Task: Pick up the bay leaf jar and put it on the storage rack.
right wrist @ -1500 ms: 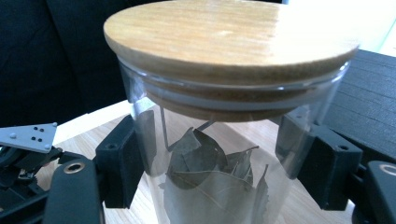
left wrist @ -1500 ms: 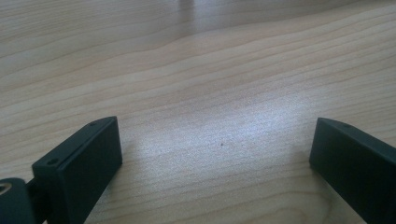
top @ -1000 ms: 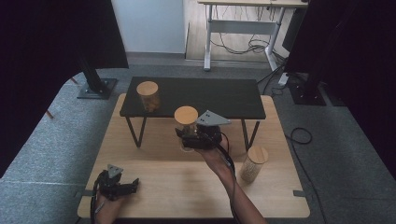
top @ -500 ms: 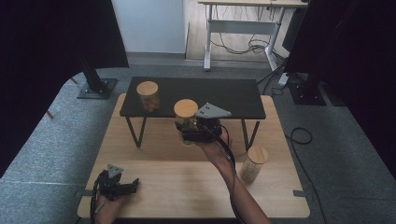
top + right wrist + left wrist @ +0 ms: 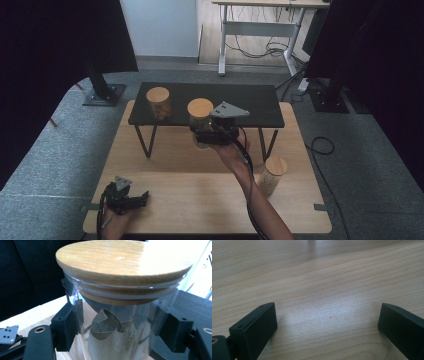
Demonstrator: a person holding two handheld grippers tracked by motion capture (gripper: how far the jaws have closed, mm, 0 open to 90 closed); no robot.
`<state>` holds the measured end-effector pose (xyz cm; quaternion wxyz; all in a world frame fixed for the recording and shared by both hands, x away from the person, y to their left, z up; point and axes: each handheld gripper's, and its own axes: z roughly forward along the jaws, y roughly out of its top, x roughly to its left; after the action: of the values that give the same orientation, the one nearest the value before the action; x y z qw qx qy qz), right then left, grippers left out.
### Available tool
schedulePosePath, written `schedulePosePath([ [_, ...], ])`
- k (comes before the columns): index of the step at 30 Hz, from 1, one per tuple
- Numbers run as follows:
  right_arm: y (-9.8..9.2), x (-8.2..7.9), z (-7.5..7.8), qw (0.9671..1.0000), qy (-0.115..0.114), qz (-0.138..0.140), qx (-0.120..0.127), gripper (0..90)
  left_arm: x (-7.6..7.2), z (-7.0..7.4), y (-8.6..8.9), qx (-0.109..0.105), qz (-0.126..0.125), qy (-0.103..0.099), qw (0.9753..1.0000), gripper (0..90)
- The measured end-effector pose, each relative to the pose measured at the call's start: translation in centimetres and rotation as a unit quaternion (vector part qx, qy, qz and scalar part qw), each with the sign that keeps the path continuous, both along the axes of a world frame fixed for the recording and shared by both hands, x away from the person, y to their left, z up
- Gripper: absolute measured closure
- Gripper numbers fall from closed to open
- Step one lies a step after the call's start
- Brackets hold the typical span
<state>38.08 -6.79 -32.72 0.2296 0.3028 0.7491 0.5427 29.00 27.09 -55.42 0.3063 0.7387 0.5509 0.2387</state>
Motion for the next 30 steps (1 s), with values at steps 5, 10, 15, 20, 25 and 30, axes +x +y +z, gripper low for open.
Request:
schedulePosePath([
  [5, 0.2, 0.3, 0.6, 1.0000, -0.001, -0.001, -0.002, 25.7, 0.0, 0.0, 0.0, 0.000, 0.000, 0.000, 1.0000, 2.1],
  [10, 0.4, 0.7, 1.1, 1.0000, -0.004, -0.002, -0.004, 25.7, 0.0, 0.0, 0.0, 0.000, -0.001, 0.000, 1.0000, 2.1],
  [15, 0.4, 1.0, 1.6, 1.0000, -0.005, -0.004, -0.004, 25.7, 0.0, 0.0, 0.0, 0.001, -0.001, 0.001, 1.0000, 2.1],
  [20, 0.3, 1.3, 2.1, 1.0000, -0.002, -0.003, 0.004, 25.7, 0.0, 0.0, 0.0, -0.001, 0.000, 0.000, 1.0000, 2.1],
  [25, 0.4, 1.4, 2.6, 1.0000, -0.003, -0.002, 0.007, 25.8, 0.0, 0.0, 0.0, -0.001, 0.000, 0.000, 1.0000, 2.1],
  [30, 0.5, 1.4, 3.1, 0.9999, -0.011, -0.005, 0.005, 25.8, 0.0, 0.0, 0.0, -0.002, 0.001, -0.001, 1.0000, 2.1],
])
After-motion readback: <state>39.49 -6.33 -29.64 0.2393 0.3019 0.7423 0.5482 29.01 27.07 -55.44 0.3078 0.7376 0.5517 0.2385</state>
